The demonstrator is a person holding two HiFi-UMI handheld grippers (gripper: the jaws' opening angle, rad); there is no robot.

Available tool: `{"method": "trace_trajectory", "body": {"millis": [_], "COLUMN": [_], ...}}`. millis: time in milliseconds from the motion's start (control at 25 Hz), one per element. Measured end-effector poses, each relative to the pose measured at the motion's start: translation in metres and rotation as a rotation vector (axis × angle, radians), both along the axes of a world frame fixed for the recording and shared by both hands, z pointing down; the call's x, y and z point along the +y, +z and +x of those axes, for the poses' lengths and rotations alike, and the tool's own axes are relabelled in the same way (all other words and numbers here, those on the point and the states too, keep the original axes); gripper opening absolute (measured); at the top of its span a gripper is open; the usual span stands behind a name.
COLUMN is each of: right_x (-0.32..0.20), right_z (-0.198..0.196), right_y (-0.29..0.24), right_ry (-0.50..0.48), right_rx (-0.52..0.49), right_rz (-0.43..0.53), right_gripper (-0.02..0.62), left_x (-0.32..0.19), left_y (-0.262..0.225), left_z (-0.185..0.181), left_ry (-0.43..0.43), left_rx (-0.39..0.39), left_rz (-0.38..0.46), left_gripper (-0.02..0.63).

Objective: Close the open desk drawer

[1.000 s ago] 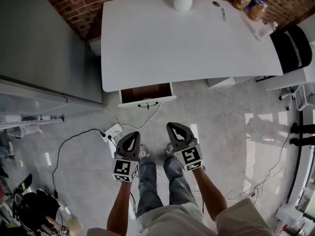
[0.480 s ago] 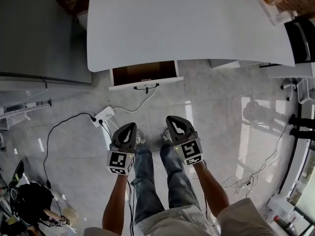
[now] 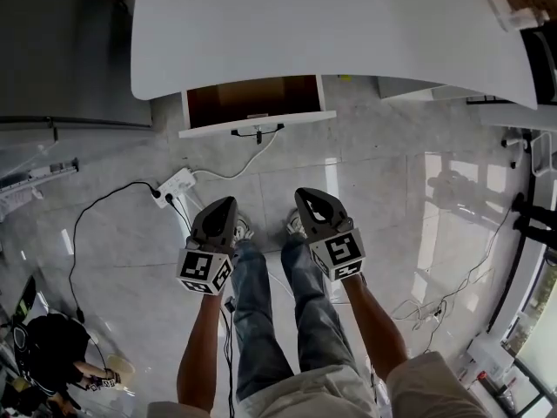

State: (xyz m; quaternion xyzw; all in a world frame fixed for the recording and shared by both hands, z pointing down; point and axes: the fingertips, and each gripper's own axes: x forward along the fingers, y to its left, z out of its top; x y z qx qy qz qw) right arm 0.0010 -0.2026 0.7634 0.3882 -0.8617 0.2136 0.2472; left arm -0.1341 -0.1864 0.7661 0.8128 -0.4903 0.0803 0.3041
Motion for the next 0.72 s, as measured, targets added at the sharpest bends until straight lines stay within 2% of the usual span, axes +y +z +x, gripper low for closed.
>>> {"method": "trace_trajectory", "body": {"millis": [40,80,120,200,240,280,320,360,400,480,600,640,680,720], "right_x": [-0.003,-0.006,-0.009,-0.016,-0.020,-0.024,-0.027,-0.029,-0.031,-0.031,-0.033,-0.036,-0.038,-0.041], "right_z": [0.001,0.001,0.000,-0.001,-0.002,-0.001,0.000,0.001,0.002,0.001,0.000,0.000,-0.001,-0.001], "right_y": [0.002,0.003,0.004,0.001,-0.001,-0.001,0.000,0.003,0.007,0.014,0.020,0.021,0.023,0.025], "right_ry": [0.050,0.106,0.165,0.283,0.339,0.393,0.440,0.473,0.491,0.488,0.473,0.476,0.478,0.479], "right_rx": [-0.074,-0.179,-0.311,-0.618,-0.787,-0.956,-1.097,-1.190,-1.229,-1.198,-1.166,-1.176,-1.184,-1.186], "right_rz": [-0.043,-0.105,-0.180,-0.343,-0.418,-0.481,-0.528,-0.560,-0.578,-0.582,-0.573,-0.575,-0.578,-0.580], "right_gripper": [0.018,0.018,0.018,0.022,0.024,0.025,0.025,0.024,0.024,0.023,0.031,0.084,0.162,0.187], "left_x": [-0.003,-0.007,-0.011,-0.018,-0.020,-0.021,-0.022,-0.021,-0.020,-0.020,-0.022,-0.025,-0.028,-0.033], "left_y": [0.001,0.001,0.001,0.004,0.008,0.011,0.013,0.014,0.014,0.013,0.018,0.020,0.022,0.025], "left_z": [-0.003,-0.008,-0.016,-0.036,-0.044,-0.049,-0.050,-0.046,-0.040,-0.028,-0.023,-0.024,-0.024,-0.025], "left_ry": [-0.049,-0.119,-0.208,-0.415,-0.499,-0.545,-0.547,-0.516,-0.470,-0.392,-0.385,-0.395,-0.405,-0.416], "left_rx": [0.121,0.282,0.482,0.928,1.102,1.200,1.224,1.200,1.162,1.103,1.081,1.088,1.099,1.111], "left_rz": [-0.021,-0.044,-0.063,-0.088,-0.093,-0.095,-0.100,-0.113,-0.130,-0.159,-0.181,-0.182,-0.183,-0.187], "left_gripper": [0.012,0.012,0.012,0.012,0.012,0.012,0.012,0.012,0.012,0.012,0.012,0.012,0.018,0.055]}}
